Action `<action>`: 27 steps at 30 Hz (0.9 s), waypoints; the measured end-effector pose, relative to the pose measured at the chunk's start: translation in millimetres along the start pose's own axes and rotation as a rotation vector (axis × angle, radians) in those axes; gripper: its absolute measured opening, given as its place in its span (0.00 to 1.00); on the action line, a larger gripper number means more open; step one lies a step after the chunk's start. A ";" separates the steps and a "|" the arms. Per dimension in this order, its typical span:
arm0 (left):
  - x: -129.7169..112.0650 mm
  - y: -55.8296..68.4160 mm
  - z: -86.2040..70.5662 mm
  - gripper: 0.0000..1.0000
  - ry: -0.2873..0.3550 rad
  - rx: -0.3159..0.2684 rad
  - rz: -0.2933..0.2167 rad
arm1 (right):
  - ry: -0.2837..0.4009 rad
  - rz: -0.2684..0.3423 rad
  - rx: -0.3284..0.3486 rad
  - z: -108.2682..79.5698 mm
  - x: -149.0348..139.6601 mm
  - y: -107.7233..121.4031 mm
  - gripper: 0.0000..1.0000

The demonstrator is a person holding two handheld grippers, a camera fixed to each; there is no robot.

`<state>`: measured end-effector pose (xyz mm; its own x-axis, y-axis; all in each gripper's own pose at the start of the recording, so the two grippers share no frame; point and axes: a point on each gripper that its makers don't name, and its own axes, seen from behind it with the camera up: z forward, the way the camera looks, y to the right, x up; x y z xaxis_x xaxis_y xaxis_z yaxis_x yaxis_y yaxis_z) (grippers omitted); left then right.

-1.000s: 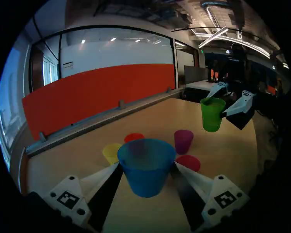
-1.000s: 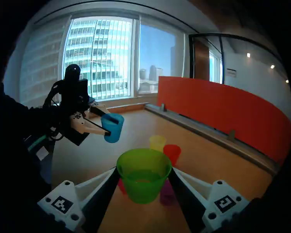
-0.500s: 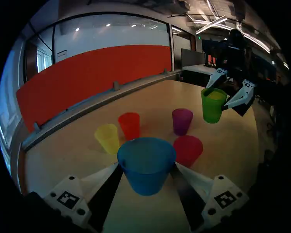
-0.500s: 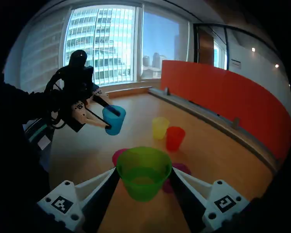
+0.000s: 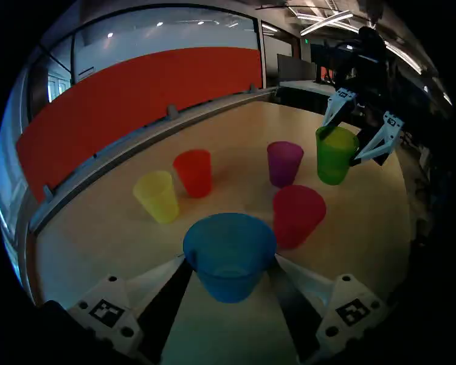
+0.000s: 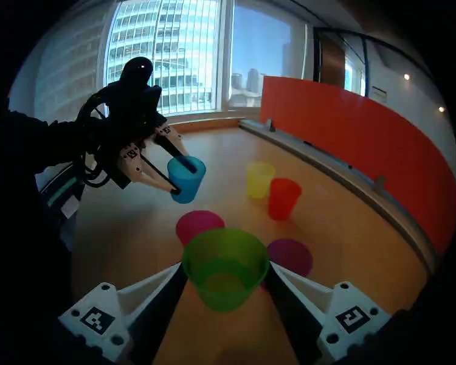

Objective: Pour water

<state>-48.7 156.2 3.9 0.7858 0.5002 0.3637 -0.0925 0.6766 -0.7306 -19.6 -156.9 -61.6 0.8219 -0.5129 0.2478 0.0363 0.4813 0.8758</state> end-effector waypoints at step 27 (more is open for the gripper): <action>-27.2 9.5 27.7 0.84 -0.052 -0.038 0.019 | -0.032 0.018 0.017 20.6 -21.9 -6.2 0.91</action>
<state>-87.8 164.0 3.0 0.7513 0.5410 0.3780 -0.0836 0.6461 -0.7587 -49.5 -163.3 -63.9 0.8038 -0.5268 0.2764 0.0119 0.4788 0.8778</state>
